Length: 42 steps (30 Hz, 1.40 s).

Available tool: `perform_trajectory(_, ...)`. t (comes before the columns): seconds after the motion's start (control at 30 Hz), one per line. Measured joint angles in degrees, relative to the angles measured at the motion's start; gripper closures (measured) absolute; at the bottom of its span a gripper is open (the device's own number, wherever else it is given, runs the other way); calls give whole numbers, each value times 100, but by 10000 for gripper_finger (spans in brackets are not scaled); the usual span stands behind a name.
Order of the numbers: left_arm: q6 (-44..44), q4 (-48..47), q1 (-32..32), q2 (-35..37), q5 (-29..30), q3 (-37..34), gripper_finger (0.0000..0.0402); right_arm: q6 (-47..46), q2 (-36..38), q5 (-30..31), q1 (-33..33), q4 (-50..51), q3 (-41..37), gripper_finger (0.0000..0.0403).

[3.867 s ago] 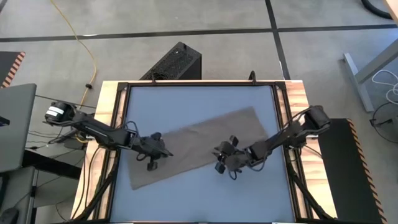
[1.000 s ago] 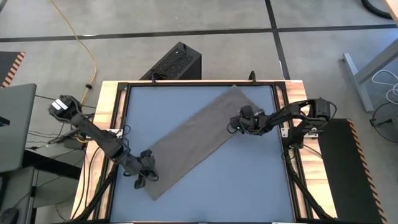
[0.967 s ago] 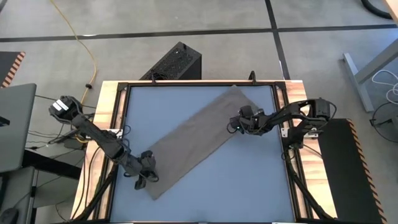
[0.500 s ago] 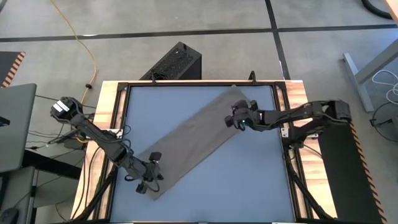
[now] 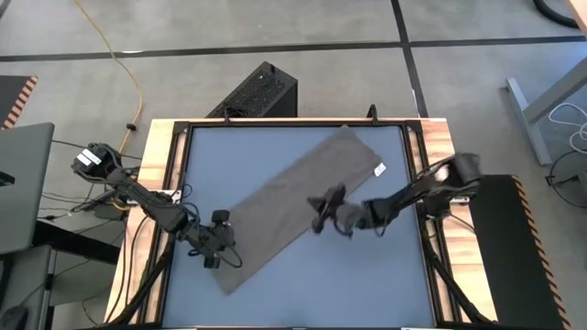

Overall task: Roll towel
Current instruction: Roll the gray towel

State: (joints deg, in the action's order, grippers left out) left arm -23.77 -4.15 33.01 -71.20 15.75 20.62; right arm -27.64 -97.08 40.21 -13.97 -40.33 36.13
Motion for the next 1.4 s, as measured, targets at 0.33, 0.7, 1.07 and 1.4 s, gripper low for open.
perform_trajectory(0.33, -508, 318, 79, -7, -345, -25, 402, 202, -1689, 22, -556, 428, 1268, 376)
perform_trajectory(0.7, -587, 1267, 314, -17, 131, -30, 401, -249, -1597, -321, -89, 1845, 1304, 376)
perform_trajectory(1.07, -284, 1520, 400, -17, 287, -28, 401, 267, -1059, -1581, 367, 3290, 1315, 376)
perform_trajectory(1.4, -210, 1502, 400, -17, 293, -28, 401, 418, 17, -1993, 399, 4121, 1276, 376)
